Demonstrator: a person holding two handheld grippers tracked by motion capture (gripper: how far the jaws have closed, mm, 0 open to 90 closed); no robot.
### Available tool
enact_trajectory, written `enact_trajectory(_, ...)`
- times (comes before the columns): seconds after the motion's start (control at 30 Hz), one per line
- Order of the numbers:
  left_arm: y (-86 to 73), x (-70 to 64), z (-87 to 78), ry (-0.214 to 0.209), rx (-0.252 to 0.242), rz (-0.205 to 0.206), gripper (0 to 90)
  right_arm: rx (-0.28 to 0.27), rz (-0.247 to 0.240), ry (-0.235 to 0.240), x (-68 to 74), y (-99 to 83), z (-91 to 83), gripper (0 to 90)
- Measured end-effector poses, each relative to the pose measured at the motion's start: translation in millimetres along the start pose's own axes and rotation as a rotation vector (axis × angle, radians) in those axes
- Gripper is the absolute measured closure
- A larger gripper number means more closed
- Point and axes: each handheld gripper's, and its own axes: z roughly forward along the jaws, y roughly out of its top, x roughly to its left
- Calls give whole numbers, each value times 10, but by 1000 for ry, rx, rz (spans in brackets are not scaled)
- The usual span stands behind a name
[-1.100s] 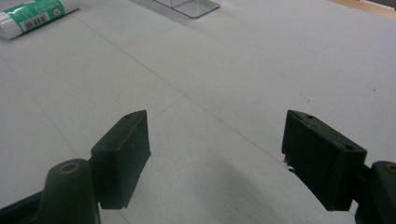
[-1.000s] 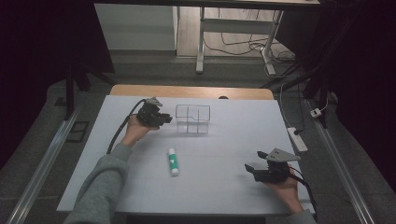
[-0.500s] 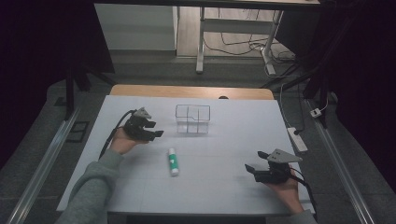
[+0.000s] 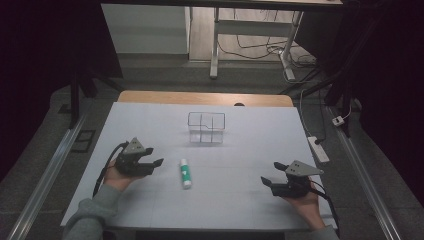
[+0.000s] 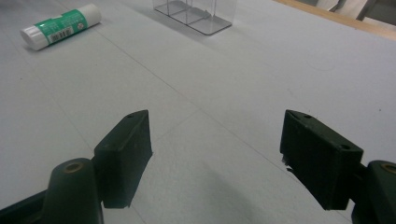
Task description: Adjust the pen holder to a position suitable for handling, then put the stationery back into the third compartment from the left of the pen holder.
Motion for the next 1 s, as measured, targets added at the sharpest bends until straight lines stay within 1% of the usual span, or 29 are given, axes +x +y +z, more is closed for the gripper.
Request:
enact_trajectory(0.1, -108, -39, -44, 8, 18, 5, 385, -6, -1, 7, 14, 6, 6, 248)
enact_trajectory(0.17, -160, -57, -63, 14, 26, 18, 376, -5, -9, 10, 32, 5, 16, 245)
enact_trajectory(0.2, -178, -58, -68, 14, 27, 20, 374, -6, -14, 18, 38, 4, 22, 245)
enact_trajectory(0.23, -191, -54, -70, 9, 27, 12, 373, -2, -18, 16, 49, 6, 23, 244)
enact_trajectory(0.27, -199, -47, -70, 10, 31, 9, 369, 0, -25, 11, 57, 10, 22, 243)
enact_trajectory(0.3, -205, -43, -71, 13, 34, 6, 366, -7, -22, 22, 65, 11, 26, 241)
enact_trajectory(0.33, -210, -39, -74, 14, 37, 2, 363, -7, -27, 17, 73, 17, 21, 239)
enact_trajectory(0.43, -240, -34, -90, 11, 36, -5, 357, -13, -17, 26, 107, 30, 12, 234)
enact_trajectory(0.5, -259, -26, -84, 14, 42, -9, 356, -19, -9, 40, 126, 38, 24, 231)
enact_trajectory(0.57, -266, -18, -71, 15, 47, -16, 355, -11, -10, 48, 151, 47, 42, 231)
enact_trajectory(0.67, -264, -18, -59, 16, 47, -14, 353, 1, -25, 59, 195, 61, 61, 232)
enact_trajectory(0.73, -266, -22, -54, 20, 53, -9, 347, -2, -34, 60, 219, 67, 60, 236)
enact_trajectory(0.77, -268, -23, -53, 21, 54, -8, 343, 1, -42, 53, 225, 70, 53, 239)
enact_trajectory(0.83, -269, -24, -51, 24, 57, -9, 335, -1, -44, 55, 229, 71, 55, 240)
enact_trajectory(0.93, -272, -27, -52, 17, 58, -11, 326, 2, -34, 56, 233, 76, 54, 225)
enact_trajectory(0.97, -274, -28, -55, 14, 57, -11, 328, -8, -18, 74, 239, 77, 57, 222)
enact_trajectory(1.0, -277, -28, -58, 14, 56, -11, 328, 4, -15, 73, 242, 84, 50, 222)
